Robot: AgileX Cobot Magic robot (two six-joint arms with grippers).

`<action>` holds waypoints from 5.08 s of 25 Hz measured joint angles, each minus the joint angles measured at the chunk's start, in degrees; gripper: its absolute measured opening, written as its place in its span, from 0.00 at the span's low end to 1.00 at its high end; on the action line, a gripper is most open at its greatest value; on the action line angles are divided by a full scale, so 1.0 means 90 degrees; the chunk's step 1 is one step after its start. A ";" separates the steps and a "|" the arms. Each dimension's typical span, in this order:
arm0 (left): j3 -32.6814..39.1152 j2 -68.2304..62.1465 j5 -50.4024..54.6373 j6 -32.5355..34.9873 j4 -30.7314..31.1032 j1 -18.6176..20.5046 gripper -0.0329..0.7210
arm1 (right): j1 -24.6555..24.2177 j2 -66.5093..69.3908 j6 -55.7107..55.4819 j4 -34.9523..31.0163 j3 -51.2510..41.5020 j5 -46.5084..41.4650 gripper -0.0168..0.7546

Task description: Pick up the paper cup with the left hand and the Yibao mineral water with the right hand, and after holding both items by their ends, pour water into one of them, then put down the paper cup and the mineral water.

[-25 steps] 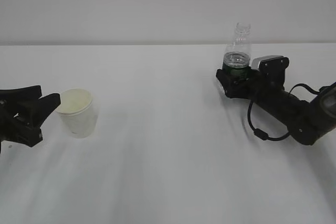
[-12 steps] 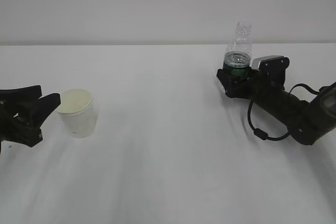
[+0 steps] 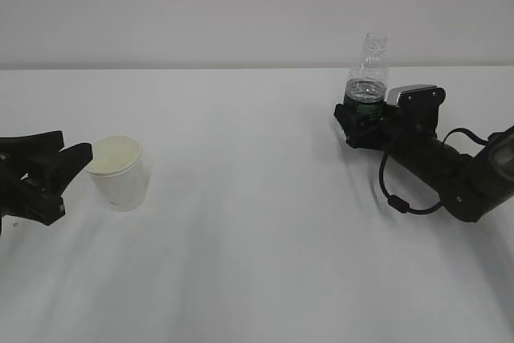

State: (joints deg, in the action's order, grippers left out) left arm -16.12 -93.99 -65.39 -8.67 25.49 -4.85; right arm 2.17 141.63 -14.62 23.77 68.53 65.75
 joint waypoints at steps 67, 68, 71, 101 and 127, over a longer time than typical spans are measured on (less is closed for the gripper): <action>0.0000 0.0000 0.0000 0.0031 -0.0012 0.0000 0.50 | 0.0000 0.0010 0.0362 -0.0113 0.0000 0.0010 0.68; 0.0000 0.0000 0.0000 0.0049 -0.0012 0.0000 0.50 | 0.0000 0.0010 0.0388 -0.0113 0.0000 0.0010 0.68; 0.0000 0.0000 0.0000 0.0069 -0.0012 0.0000 0.50 | 0.0000 0.0010 0.0413 -0.0113 0.0000 0.0010 0.68; 0.0000 0.0000 0.0000 0.0094 -0.0023 0.0000 0.46 | 0.0000 0.0010 0.0487 -0.0138 0.0000 0.0010 0.68; -0.0010 0.0000 0.0000 0.0094 -0.0023 0.0000 0.45 | 0.0000 0.0010 0.0575 -0.0107 0.0000 0.0010 0.64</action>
State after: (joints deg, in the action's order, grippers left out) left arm -16.21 -93.99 -65.39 -7.83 25.28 -4.85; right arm 2.17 141.72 -9.45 22.80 68.53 65.84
